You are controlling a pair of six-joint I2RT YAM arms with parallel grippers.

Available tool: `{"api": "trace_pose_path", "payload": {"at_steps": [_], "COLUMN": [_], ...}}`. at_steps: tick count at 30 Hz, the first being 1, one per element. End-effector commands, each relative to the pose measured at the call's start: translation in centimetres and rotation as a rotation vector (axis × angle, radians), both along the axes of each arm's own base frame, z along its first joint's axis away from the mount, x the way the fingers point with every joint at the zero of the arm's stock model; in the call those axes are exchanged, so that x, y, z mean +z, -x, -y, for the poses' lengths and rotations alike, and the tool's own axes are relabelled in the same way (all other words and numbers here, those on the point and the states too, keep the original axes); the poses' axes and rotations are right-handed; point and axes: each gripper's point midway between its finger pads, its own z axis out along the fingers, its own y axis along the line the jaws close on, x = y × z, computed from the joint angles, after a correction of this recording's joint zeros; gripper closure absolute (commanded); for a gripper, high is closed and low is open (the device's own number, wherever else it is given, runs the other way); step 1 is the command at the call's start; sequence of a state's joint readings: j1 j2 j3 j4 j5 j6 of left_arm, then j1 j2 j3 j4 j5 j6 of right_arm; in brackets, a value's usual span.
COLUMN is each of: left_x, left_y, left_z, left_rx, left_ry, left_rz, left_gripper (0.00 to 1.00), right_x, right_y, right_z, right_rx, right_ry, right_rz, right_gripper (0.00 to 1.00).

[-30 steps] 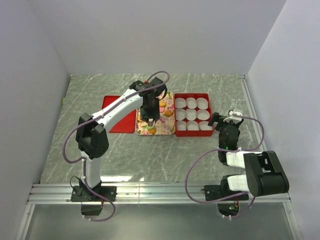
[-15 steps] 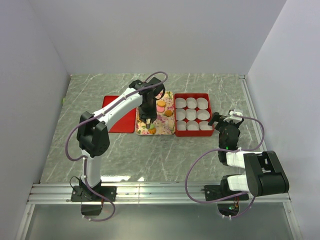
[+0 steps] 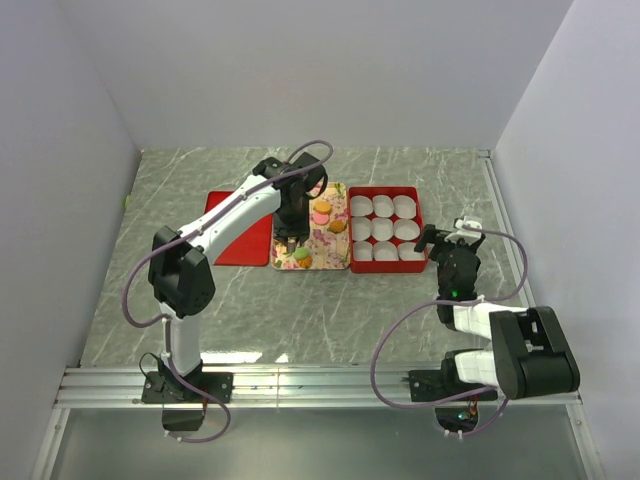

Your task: Pack the cookies

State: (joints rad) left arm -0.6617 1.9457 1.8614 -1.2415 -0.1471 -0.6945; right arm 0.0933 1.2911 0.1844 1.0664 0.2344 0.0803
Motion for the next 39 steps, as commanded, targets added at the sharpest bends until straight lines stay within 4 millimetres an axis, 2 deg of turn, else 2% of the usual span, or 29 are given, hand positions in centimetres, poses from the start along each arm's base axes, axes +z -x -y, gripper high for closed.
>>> {"api": "trace_pose_path", "payload": {"at_steps": [1, 2, 4, 5, 7, 8, 9, 10, 12, 13, 14, 15, 18, 19, 20, 21, 22, 23, 24, 25, 26, 27, 29, 32, 34, 35, 36, 39], "left_x": [3.3, 3.8, 4.2, 4.8, 5.2, 5.5, 5.7, 5.9, 6.8, 6.4, 6.9, 6.7, 6.9, 7.1, 6.9, 7.0, 7.1, 7.2, 7.4, 7.7, 8.5, 8.6, 9.8, 9.5, 9.6, 10.6, 10.3, 10.2], "left_y": [-0.2, -0.3, -0.3, -0.4, -0.5, -0.6, -0.7, -0.8, -1.3, -1.4, -1.6, -1.8, -1.9, -2.0, -1.9, -1.9, -1.9, -1.9, -1.8, -1.9, -2.1, -2.3, -2.8, -3.3, -3.3, -3.4, -3.4, -3.2], "left_z": [-0.6, -0.7, -0.6, -0.5, -0.2, -0.1, 0.3, 0.5, 1.1, 1.2, 1.5, 1.6, 1.7, 1.8, 1.6, 1.6, 1.6, 2.0, 2.4, 2.7, 3.2, 3.5, 4.1, 5.2, 6.3, 6.9, 7.5, 9.2], "left_rx": [-0.012, -0.01, -0.01, -0.01, -0.019, -0.02, -0.03, -0.034, -0.043, -0.05, -0.055, -0.056, -0.067, -0.07, -0.069, -0.07, -0.071, -0.077, -0.087, -0.092, -0.1, -0.106, -0.113, -0.121, -0.13, -0.136, -0.14, -0.161], "left_ry": [0.016, 0.019, 0.022, 0.032, 0.047, 0.055, 0.067, 0.07, 0.087, 0.081, 0.09, 0.088, 0.095, 0.102, 0.097, 0.098, 0.104, 0.128, 0.145, 0.159, 0.183, 0.19, 0.212, 0.208, 0.217, 0.238, 0.24, 0.279], "left_rz": [0.079, 0.087, 0.091, 0.101, 0.107, 0.108, 0.105, 0.106, 0.125, 0.112, 0.123, 0.117, 0.125, 0.139, 0.133, 0.139, 0.145, 0.146, 0.149, 0.152, 0.167, 0.174, 0.211, 0.236, 0.256, 0.272, 0.262, 0.25], "left_gripper": [0.85, 0.85, 0.87, 0.87, 0.87, 0.87, 0.87, 0.87, 0.89, 0.89, 0.89, 0.9, 0.91, 0.91, 0.92, 0.93, 0.94, 0.94, 0.96, 0.98, 0.99, 1.0, 1.0, 1.0, 1.0, 1.0, 1.0, 1.0], "right_x": [3.7, 3.6, 5.7, 5.7, 8.0, 8.3, 10.6, 11.1, 13.4, 14.5, 15.2, 16.9, 20.9, 22.6, 22.1, 24.5, 26.1, 24.5, 24.7, 23.9, 21.8, 20.7, 20.0, 18.0, 17.4, 16.8, 17.5, 17.6], "right_y": [-1.4, -1.2, -1.0, -0.7, -0.4, -0.4, -0.7, -0.9, -1.1, -0.8, -0.5, -0.2, 1.9, 3.1, 4.0, 5.1, 6.8, 7.8, 8.8, 10.2, 11.1, 11.7, 13.2, 14.0, 14.3, 14.8, 15.1, 15.8], "right_z": [-1.2, -1.6, -2.0, -2.4, -2.4, -2.5, -2.9, -3.3, -3.9, -4.0, -3.9, -3.9, -4.8, -5.0, -5.2, -5.4, -6.0, -6.4, -6.1, -5.6, -5.5, -6.0, -7.8, -9.3, -9.7, -9.7, -9.5, -8.8], "right_rx": [0.059, 0.071, 0.088, 0.1, 0.096, 0.095, 0.104, 0.12, 0.141, 0.139, 0.132, 0.135, 0.19, 0.202, 0.215, 0.234, 0.269, 0.277, 0.237, 0.202, 0.179, 0.193, 0.296, 0.357, 0.367, 0.359, 0.354, 0.315], "right_ry": [0.055, 0.067, 0.101, 0.107, 0.089, 0.08, 0.065, 0.066, 0.069, 0.027, 0.011, -0.011, -0.077, -0.124, -0.153, -0.195, -0.295, -0.34, -0.465, -0.523, -0.549, -0.575, -0.605, -0.622, -0.629, -0.632, -0.63, -0.638], "right_rz": [0.039, 0.005, 0.04, 0.026, 0.082, 0.082, 0.118, 0.104, 0.073, 0.087, 0.095, 0.132, 0.195, 0.226, 0.175, 0.205, 0.232, 0.144, 0.13, 0.093, 0.018, -0.012, -0.058, -0.173, -0.22, -0.257, -0.249, -0.256], "right_gripper": [0.0, 0.0, 0.0, 0.0, 0.0, 0.0, 0.0, 0.0, 0.0, 0.0, 0.0, 0.0, 0.0, 0.0, 0.0, 0.0, 0.0, 0.0, 0.0, 0.0, 0.0, 0.0, 0.0, 0.0, 0.0, 0.0, 0.0, 0.0]}}
